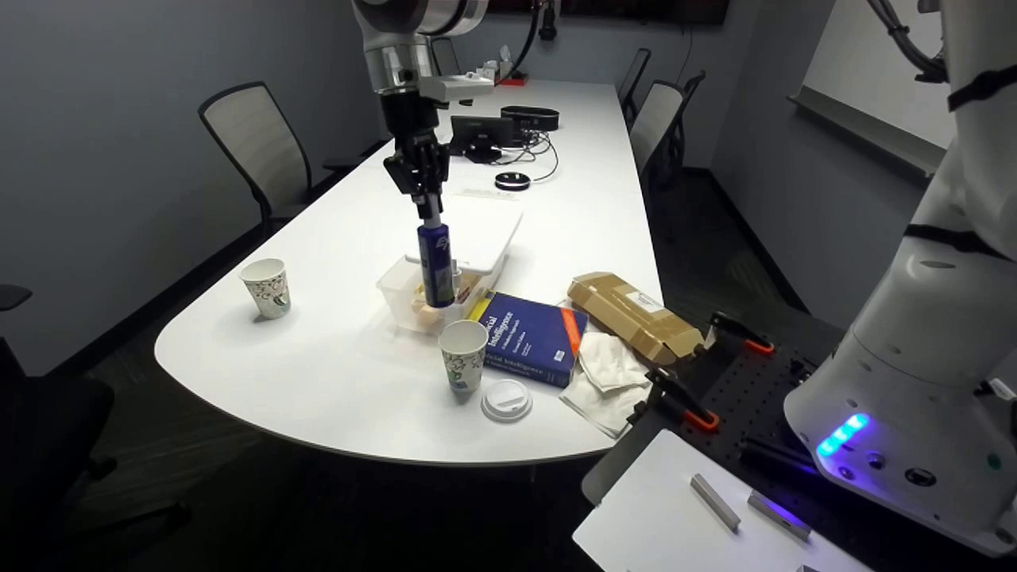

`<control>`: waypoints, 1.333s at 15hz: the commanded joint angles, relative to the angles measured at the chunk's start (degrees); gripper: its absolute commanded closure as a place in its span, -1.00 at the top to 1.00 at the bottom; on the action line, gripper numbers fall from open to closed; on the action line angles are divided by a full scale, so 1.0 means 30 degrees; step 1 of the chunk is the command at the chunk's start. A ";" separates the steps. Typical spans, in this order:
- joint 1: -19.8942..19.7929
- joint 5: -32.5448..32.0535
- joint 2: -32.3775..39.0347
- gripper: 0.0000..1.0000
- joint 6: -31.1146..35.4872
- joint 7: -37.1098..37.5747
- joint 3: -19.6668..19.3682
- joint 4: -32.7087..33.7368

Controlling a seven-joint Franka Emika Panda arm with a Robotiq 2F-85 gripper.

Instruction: Move the bottle to the left

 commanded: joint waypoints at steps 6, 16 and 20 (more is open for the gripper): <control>-0.0015 -0.0070 0.3133 -0.86 0.2245 -0.2889 0.0630 0.1915; 0.0157 -0.0670 0.6525 -0.86 0.4620 -0.3381 0.0369 0.3411; 0.0284 -0.1236 0.6963 -0.86 0.5281 -0.3189 0.0264 0.3664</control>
